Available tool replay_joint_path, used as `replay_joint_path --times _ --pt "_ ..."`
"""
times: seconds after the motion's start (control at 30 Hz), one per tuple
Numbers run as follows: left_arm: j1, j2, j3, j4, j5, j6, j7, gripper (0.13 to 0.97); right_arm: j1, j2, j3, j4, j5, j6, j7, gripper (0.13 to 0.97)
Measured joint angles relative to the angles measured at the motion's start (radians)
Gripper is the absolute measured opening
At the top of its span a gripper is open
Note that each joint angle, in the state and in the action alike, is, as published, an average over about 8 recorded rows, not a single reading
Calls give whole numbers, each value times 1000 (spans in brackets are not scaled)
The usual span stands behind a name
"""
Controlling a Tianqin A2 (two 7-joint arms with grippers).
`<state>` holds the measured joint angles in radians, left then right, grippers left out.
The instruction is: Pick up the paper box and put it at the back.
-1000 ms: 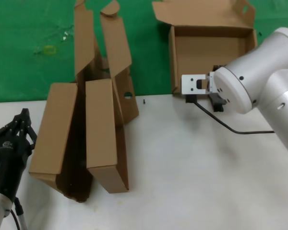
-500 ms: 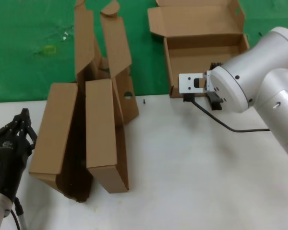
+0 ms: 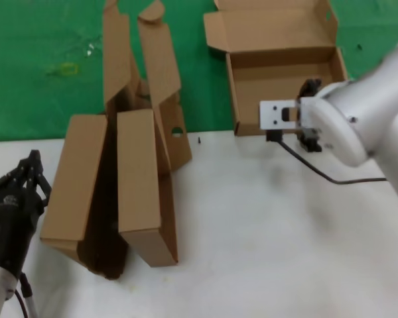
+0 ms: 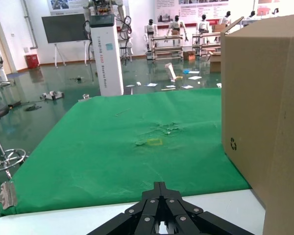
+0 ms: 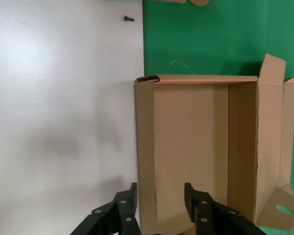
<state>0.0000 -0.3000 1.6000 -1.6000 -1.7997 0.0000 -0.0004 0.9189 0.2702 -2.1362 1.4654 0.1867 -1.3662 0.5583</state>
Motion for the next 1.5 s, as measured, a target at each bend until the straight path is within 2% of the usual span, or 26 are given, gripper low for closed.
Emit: replay_joint_path --times 0.07,0.33,0.37,0.63,0.73,0.93,1.07,1.17,1.33,1.5 --pt "0 0 0 0 0 0 0 143 -16 17 17 54 14 -25 2 283" --pt "0 0 0 0 0 0 0 143 -50 86 118 281 99 -108 22 457" --pt "0 0 0 0 0 0 0 143 -52 93 134 307 108 -112 28 457" --pt "0 0 0 0 0 0 0 143 -104 133 293 486 183 -85 101 681" --pt "0 0 0 0 0 0 0 143 -135 144 357 530 215 -56 127 722" --pt "0 0 0 0 0 0 0 143 -190 166 480 579 289 15 166 847" --pt "0 0 0 0 0 0 0 143 -230 187 561 590 366 80 176 847" --pt "0 0 0 0 0 0 0 143 -263 200 614 592 427 134 176 882" --pt "0 0 0 0 0 0 0 159 -295 203 640 582 485 191 158 942" --pt "0 0 0 0 0 0 0 181 -322 192 626 558 535 244 120 954"
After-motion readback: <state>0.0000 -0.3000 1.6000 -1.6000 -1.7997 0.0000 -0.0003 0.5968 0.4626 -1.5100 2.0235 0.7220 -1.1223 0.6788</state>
